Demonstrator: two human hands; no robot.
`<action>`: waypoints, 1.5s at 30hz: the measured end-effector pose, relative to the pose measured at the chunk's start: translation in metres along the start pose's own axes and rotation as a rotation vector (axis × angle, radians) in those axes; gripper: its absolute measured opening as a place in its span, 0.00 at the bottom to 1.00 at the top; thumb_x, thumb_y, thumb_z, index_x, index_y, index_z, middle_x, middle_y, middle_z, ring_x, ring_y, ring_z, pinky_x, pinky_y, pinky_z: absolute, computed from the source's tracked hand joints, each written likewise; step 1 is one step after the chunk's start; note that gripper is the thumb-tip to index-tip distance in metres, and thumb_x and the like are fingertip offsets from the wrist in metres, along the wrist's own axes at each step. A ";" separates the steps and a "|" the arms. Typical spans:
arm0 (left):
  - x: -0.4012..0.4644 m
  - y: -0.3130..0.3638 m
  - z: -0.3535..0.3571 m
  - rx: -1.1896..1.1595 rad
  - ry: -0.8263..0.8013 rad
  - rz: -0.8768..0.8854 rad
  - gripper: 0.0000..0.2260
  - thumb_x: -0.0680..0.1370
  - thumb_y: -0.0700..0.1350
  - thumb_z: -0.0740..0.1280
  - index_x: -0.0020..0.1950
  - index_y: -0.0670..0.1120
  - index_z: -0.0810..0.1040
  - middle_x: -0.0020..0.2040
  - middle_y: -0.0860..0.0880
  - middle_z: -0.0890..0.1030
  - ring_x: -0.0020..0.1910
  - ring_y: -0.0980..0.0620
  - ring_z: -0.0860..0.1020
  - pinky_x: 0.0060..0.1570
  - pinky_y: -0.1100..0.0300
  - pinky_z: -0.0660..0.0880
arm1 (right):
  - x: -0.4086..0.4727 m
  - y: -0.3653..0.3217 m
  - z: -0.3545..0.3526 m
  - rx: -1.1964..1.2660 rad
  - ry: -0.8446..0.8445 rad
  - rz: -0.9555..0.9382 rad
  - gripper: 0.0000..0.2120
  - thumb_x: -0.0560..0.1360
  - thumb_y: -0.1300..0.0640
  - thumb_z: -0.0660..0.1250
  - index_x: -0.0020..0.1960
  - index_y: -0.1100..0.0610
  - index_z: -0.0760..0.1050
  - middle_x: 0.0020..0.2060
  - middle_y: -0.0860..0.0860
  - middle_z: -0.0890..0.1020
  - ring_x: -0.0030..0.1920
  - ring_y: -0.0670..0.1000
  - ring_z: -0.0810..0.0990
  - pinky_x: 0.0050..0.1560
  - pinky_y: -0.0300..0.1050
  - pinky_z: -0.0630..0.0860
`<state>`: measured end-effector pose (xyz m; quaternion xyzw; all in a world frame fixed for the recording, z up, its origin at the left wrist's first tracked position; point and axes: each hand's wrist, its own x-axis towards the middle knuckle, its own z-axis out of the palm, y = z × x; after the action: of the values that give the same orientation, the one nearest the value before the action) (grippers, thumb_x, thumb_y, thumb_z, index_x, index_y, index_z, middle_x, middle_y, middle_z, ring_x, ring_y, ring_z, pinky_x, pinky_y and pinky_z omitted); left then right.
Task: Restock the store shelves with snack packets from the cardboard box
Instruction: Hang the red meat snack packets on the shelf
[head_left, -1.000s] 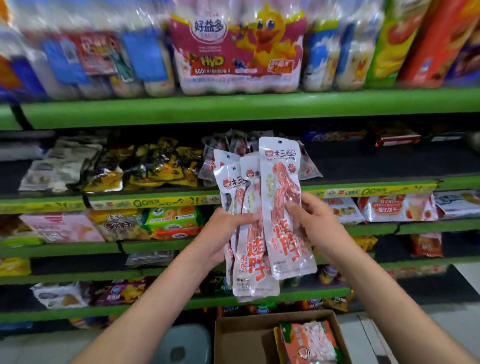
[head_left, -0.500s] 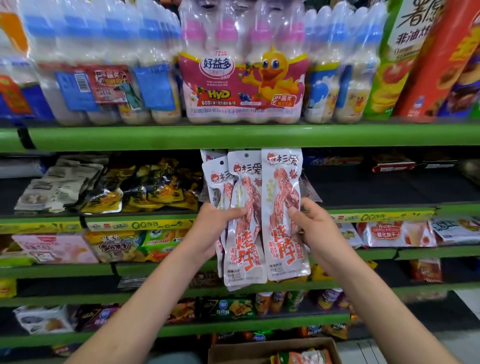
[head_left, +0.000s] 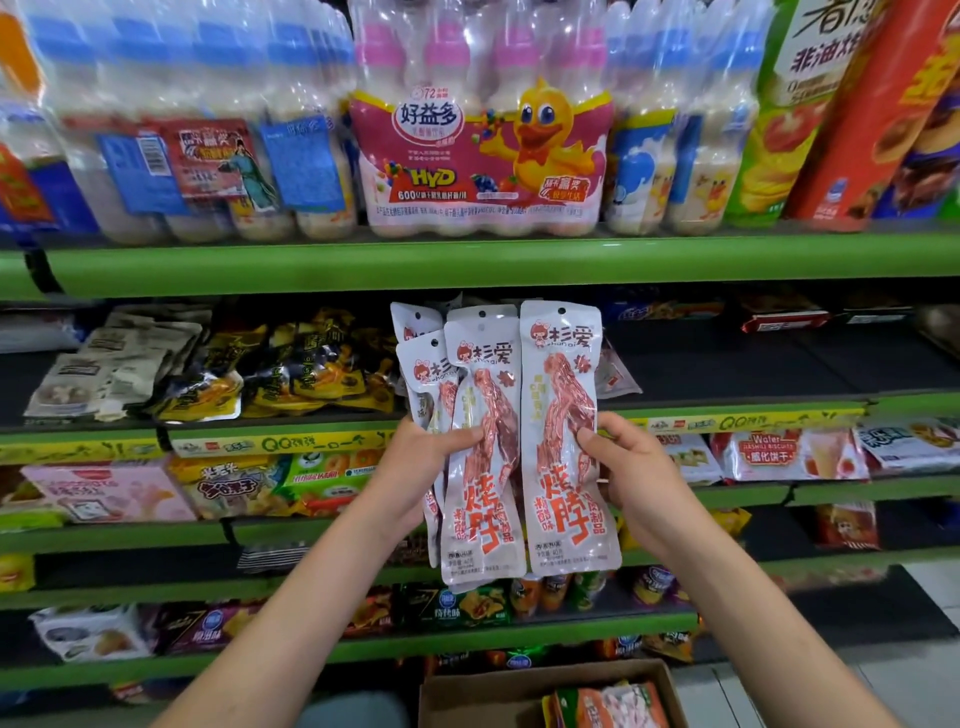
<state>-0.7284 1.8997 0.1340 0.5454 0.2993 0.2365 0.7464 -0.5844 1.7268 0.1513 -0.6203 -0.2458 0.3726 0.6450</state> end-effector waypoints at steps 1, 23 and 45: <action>0.000 -0.002 -0.003 -0.005 0.010 -0.009 0.12 0.76 0.35 0.72 0.58 0.45 0.81 0.51 0.44 0.87 0.48 0.43 0.86 0.40 0.53 0.83 | -0.001 0.002 -0.001 0.003 0.003 0.010 0.12 0.83 0.58 0.61 0.49 0.51 0.83 0.49 0.55 0.87 0.44 0.52 0.86 0.37 0.41 0.80; 0.050 0.024 -0.040 -0.003 0.046 0.021 0.12 0.75 0.33 0.70 0.57 0.40 0.82 0.51 0.39 0.86 0.46 0.40 0.86 0.39 0.52 0.83 | -0.004 0.014 -0.001 0.137 0.011 0.066 0.09 0.83 0.57 0.62 0.56 0.54 0.80 0.50 0.55 0.87 0.45 0.52 0.86 0.38 0.42 0.81; 0.057 0.014 -0.051 0.099 0.029 0.088 0.18 0.71 0.37 0.75 0.60 0.44 0.80 0.53 0.46 0.87 0.53 0.44 0.85 0.56 0.46 0.80 | -0.003 0.023 -0.011 0.139 0.013 0.054 0.09 0.83 0.58 0.61 0.57 0.55 0.80 0.52 0.55 0.86 0.49 0.53 0.86 0.51 0.50 0.81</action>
<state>-0.7242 1.9766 0.1251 0.5909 0.2972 0.2616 0.7029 -0.5820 1.7168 0.1282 -0.5830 -0.1981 0.4019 0.6777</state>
